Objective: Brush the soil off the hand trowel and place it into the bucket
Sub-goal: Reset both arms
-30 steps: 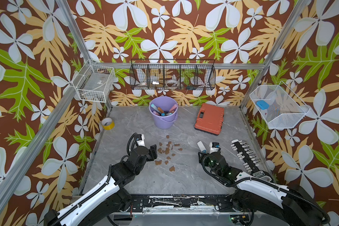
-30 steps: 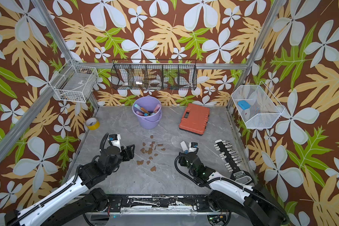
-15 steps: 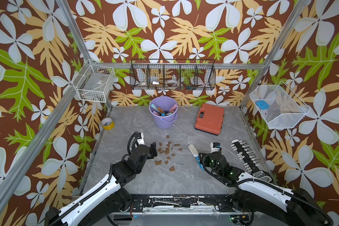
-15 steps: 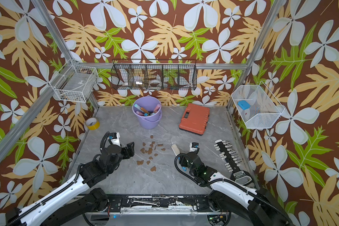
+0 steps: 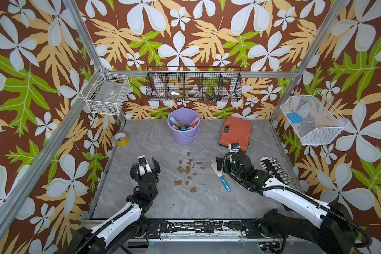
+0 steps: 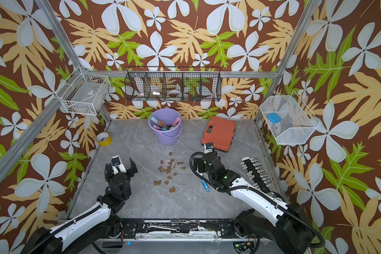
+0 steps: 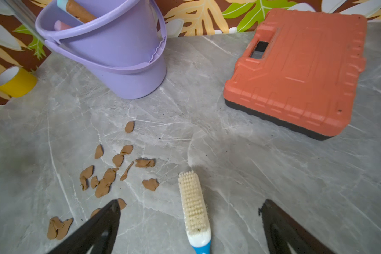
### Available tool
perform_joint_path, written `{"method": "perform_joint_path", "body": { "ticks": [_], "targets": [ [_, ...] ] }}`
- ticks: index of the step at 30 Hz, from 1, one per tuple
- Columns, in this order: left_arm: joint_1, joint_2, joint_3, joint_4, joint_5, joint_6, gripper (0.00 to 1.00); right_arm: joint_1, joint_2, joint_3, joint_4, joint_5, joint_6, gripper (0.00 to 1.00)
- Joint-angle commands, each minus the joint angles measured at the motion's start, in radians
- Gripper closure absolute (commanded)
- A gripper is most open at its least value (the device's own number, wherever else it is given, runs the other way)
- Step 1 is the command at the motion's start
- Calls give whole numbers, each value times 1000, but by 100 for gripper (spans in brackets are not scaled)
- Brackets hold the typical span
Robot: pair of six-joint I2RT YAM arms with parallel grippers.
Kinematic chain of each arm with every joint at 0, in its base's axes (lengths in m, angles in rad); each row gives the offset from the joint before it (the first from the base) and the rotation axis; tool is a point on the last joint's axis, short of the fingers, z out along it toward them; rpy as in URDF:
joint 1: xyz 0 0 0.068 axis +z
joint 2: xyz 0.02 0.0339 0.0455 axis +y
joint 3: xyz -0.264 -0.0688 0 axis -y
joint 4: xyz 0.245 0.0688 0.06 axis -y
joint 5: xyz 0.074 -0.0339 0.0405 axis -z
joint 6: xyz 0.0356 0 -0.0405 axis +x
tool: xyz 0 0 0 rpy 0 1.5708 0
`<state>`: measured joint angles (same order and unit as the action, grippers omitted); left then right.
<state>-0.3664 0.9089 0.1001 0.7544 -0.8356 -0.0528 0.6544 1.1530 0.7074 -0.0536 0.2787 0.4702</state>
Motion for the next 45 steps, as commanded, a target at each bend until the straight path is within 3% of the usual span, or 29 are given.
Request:
{"method": "perform_joint_path", "body": {
  "ticks": [1, 4, 6, 8, 10, 12, 15, 19, 22, 25, 32, 34, 45],
  "targets": [
    [114, 108, 5, 345, 204, 1, 0, -2, -1, -1, 11, 88, -90, 0],
    [154, 201, 47, 388, 262, 28, 0, 0, -52, -62, 109, 112, -177, 1],
    [167, 197, 65, 281, 315, 6, 0, 1, -103, -105, 156, 134, -210, 1],
    [177, 266, -15, 454, 306, -15, 0, -2, -147, -115, 152, 198, -225, 1],
    [201, 411, -101, 787, 330, -3, 0, -29, -179, -111, 136, 282, -237, 0],
    [203, 490, -99, 840, 346, 4, 0, -89, -200, -132, 159, 338, -233, 0],
    [225, 432, -7, 556, 388, -44, 0, -259, -195, -215, 276, 291, -211, 0],
    [254, 449, 43, 488, 404, -62, 0, -406, -84, -338, 509, 339, -277, 0],
    [255, 461, 39, 522, 404, -56, 0, -489, -6, -405, 672, 306, -325, 1],
    [256, 464, 35, 532, 404, -52, 0, -569, 70, -492, 916, 183, -365, 0],
    [255, 461, 36, 527, 405, -53, 0, -603, 314, -454, 1153, -109, -465, 0],
    [255, 461, 38, 527, 403, -53, 0, -645, 290, -442, 1079, -169, -439, 0],
    [255, 462, 37, 525, 404, -53, 0, -644, 299, -443, 1096, -169, -443, 0]
  ]
}}
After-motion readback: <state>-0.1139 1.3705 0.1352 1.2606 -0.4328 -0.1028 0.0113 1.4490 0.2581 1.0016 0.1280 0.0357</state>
